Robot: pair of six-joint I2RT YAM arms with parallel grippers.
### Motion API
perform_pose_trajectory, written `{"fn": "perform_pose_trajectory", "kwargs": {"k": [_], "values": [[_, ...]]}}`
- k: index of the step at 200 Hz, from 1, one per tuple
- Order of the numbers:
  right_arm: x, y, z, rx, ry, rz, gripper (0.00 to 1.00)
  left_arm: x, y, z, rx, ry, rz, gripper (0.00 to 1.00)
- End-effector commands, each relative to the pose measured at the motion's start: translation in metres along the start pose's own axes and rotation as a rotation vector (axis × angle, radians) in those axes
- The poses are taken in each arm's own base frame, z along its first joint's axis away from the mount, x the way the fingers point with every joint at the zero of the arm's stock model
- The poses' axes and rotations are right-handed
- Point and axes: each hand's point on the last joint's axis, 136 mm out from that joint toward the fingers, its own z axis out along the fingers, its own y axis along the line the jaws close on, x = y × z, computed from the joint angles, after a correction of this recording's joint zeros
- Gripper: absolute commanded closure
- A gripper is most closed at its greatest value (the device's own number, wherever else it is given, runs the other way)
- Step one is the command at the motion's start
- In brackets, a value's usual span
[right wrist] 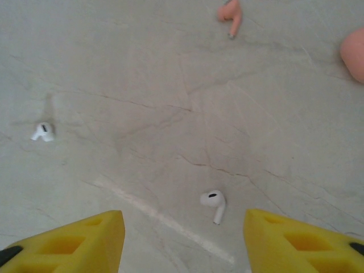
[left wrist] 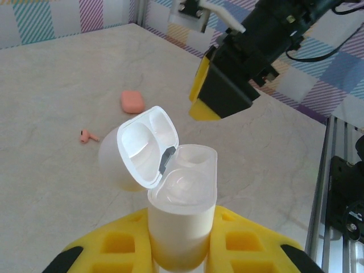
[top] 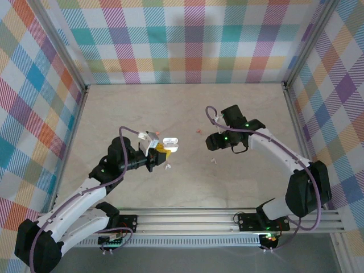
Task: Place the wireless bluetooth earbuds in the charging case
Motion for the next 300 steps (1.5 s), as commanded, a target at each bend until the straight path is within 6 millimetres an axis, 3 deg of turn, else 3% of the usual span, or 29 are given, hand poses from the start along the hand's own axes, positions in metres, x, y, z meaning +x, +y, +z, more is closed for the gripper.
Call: {"fn": "perform_pose_trajectory", "kwargs": {"k": [1,31,94,176,300], "values": [[0.016,-0.011,0.017,0.032,0.090,-0.034,0.44,0.002,-0.009,-0.006,0.032,-0.001,0.045,1.00],[0.030,-0.007,0.034,-0.015,0.196,-0.056,0.48,0.002,-0.011,-0.010,0.031,-0.003,0.062,1.00],[0.057,-0.021,0.066,0.027,0.353,-0.093,0.51,0.005,-0.010,-0.007,0.034,0.010,0.056,1.00],[0.063,-0.008,0.082,-0.014,0.398,-0.155,0.52,0.007,-0.009,-0.006,0.030,0.028,0.067,1.00],[0.075,-0.008,0.097,-0.001,0.477,-0.180,0.54,0.008,-0.005,-0.003,0.019,0.031,0.063,1.00]]}}
